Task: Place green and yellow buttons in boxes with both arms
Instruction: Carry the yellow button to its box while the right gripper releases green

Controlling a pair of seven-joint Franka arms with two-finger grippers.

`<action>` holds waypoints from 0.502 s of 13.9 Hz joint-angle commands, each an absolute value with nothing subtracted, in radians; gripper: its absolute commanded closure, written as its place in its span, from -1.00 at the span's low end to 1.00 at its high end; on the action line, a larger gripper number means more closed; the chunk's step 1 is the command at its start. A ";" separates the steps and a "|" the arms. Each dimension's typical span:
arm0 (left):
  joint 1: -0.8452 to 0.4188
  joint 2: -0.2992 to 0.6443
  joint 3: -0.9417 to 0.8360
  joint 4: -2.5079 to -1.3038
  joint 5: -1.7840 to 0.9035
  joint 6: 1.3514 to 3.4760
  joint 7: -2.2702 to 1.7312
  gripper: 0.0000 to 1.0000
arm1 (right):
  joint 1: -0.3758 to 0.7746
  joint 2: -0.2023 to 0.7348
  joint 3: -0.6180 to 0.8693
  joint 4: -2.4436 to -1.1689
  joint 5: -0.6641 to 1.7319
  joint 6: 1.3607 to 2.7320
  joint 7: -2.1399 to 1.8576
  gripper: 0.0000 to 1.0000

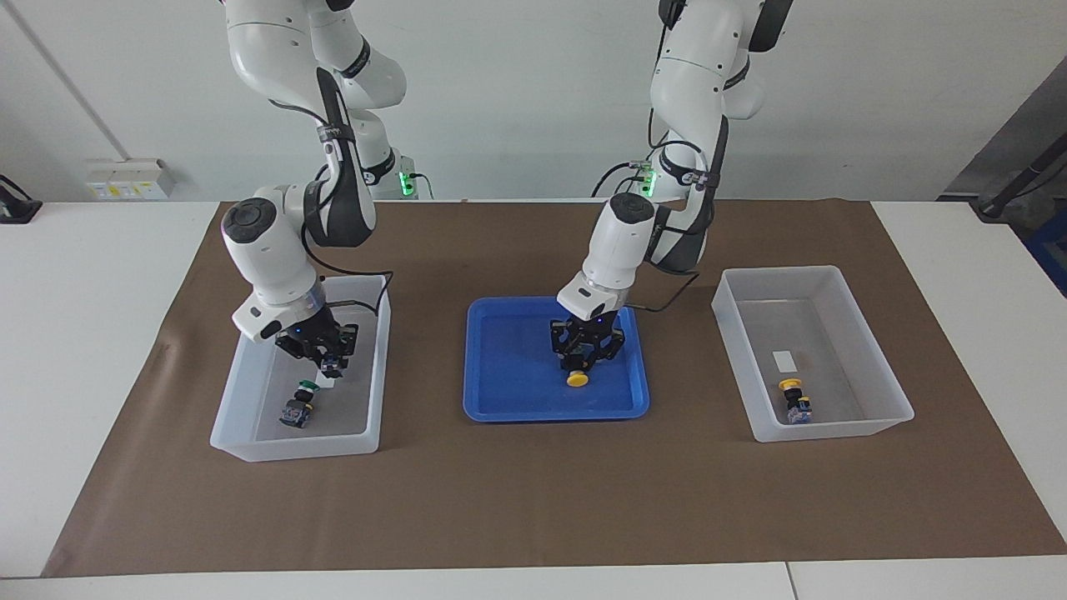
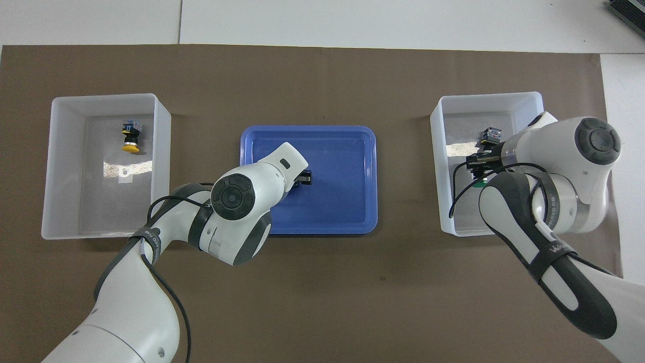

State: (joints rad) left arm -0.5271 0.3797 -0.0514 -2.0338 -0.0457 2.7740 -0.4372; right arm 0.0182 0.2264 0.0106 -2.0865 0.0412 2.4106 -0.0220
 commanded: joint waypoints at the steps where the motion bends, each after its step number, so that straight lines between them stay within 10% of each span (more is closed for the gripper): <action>1: -0.526 0.298 -0.025 -2.054 -0.061 2.717 -0.439 1.00 | 0.006 0.210 0.020 -2.097 0.057 2.433 -0.041 -1.00; 7: -0.318 0.184 -0.017 -1.930 -0.058 2.415 -0.306 1.00 | 0.008 0.129 0.018 -1.928 0.055 2.226 0.026 -1.00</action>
State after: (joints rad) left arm -0.3782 0.2096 -0.0097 -1.9742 -0.0469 2.5189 -0.3780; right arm 0.0182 0.1640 0.0106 -1.9794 0.0412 2.3064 0.0031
